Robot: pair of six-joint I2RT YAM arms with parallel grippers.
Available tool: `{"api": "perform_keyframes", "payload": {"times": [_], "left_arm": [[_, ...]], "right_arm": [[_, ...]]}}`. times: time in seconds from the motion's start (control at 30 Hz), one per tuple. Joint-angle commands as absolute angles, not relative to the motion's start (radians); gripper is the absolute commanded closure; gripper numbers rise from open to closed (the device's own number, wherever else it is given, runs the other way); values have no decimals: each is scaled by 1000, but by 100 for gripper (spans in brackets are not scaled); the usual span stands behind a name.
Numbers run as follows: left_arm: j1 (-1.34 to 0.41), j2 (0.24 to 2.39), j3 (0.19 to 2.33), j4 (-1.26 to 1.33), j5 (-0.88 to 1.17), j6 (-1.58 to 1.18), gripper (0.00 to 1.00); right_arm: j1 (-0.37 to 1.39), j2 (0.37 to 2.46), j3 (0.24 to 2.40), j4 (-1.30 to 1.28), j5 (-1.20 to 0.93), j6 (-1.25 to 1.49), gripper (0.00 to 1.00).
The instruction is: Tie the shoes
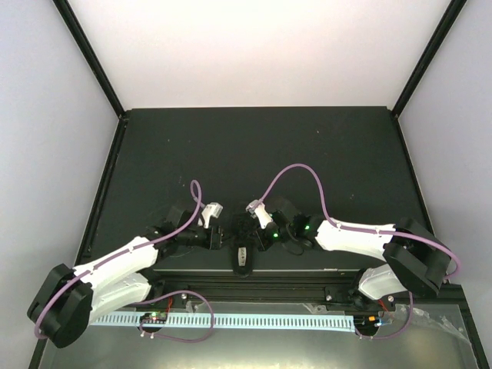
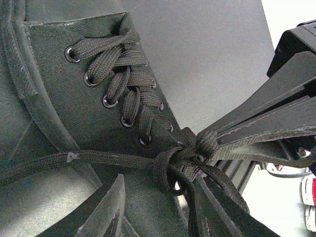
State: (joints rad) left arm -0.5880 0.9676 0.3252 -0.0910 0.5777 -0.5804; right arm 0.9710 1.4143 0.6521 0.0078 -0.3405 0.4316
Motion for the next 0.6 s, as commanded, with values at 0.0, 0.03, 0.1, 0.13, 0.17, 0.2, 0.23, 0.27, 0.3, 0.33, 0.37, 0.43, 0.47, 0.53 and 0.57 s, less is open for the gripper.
{"api": "perform_keyframes", "payload": {"times": [0.0, 0.03, 0.1, 0.13, 0.17, 0.2, 0.23, 0.27, 0.3, 0.33, 0.37, 0.43, 0.47, 0.53, 0.57], "left_arm": [[-581, 990, 354, -41, 609, -590, 61], [-581, 993, 355, -37, 610, -590, 62], [-580, 1002, 353, -28, 616, -592, 65], [-580, 1006, 351, -22, 621, -595, 66], [-581, 1010, 348, -14, 627, -597, 66], [-581, 1014, 344, -9, 630, -601, 67], [-580, 1019, 342, -7, 634, -602, 67], [-580, 1024, 342, -7, 636, -600, 67], [-581, 1029, 342, -7, 639, -599, 68], [-580, 1032, 342, -8, 642, -599, 68], [-580, 1036, 342, -9, 644, -598, 69], [-580, 1043, 341, -3, 650, -602, 71], [-580, 1046, 341, -1, 654, -602, 72], [-580, 1054, 339, 11, 660, -606, 78], [-581, 1056, 339, 16, 662, -608, 83]], "right_arm": [[976, 1415, 663, 23, -341, 434, 98], [975, 1414, 663, 23, -341, 435, 98], [975, 1413, 661, 23, -341, 435, 98], [976, 1414, 660, 23, -341, 436, 98], [976, 1413, 661, 23, -341, 435, 98], [976, 1413, 660, 22, -341, 435, 98], [975, 1413, 661, 22, -341, 435, 98], [976, 1413, 661, 22, -341, 435, 98], [975, 1412, 661, 21, -341, 433, 98], [975, 1411, 661, 21, -340, 433, 98], [975, 1411, 662, 21, -339, 433, 98], [976, 1410, 663, 21, -339, 434, 98], [976, 1410, 663, 21, -339, 433, 98], [976, 1410, 664, 20, -340, 433, 98], [976, 1410, 664, 20, -340, 434, 98]]}}
